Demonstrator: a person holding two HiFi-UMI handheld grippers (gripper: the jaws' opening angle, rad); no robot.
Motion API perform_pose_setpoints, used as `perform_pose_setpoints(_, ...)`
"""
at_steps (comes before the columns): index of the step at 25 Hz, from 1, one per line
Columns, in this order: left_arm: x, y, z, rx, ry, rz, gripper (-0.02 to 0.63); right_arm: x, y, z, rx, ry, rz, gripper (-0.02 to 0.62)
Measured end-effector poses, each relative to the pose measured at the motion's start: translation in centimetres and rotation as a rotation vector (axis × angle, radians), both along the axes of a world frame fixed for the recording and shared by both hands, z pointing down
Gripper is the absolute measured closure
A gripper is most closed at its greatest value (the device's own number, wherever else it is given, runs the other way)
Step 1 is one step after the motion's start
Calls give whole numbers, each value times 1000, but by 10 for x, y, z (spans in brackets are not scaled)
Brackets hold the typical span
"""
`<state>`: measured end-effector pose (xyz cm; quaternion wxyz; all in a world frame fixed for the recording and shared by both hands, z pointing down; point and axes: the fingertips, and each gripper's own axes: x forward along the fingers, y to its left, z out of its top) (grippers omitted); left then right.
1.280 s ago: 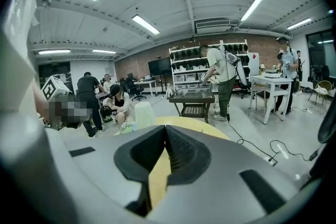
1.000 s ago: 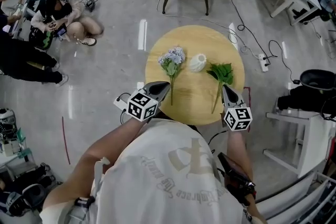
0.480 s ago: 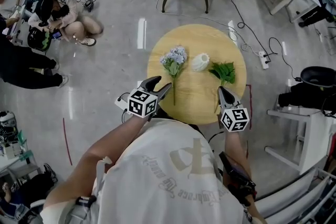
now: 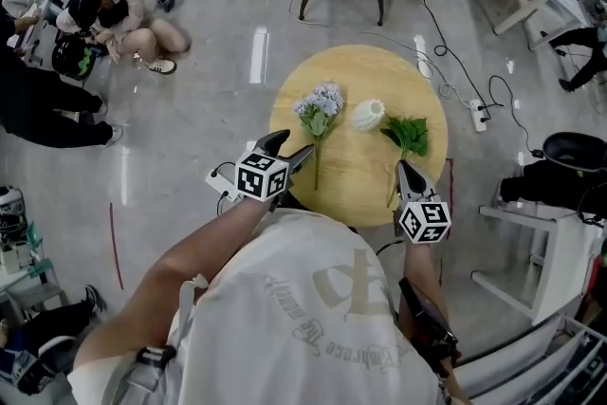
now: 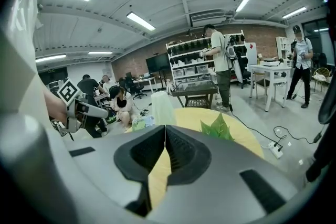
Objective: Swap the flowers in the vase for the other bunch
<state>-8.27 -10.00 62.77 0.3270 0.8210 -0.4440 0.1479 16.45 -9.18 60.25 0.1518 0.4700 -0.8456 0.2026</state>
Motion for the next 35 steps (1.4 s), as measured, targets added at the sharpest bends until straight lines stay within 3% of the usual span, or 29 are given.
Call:
perform_pose_setpoints(9, -11, -20, 29, -98, 5, -50, 293, 0, 1, -2, -20, 7, 7, 588)
perform_pose_setpoints(14, -11, -34, 45, -119, -29, -54, 290, 4, 4, 0, -40, 16, 16, 588)
perform_pose_setpoints(23, -17, -62, 84, -235, -14, -146, 281, 13, 7, 7, -59, 10, 41, 588)
perform_pose_setpoints(35, -5, -81, 118, -319, -66, -125, 279, 30, 14, 11, -82, 16, 90, 588)
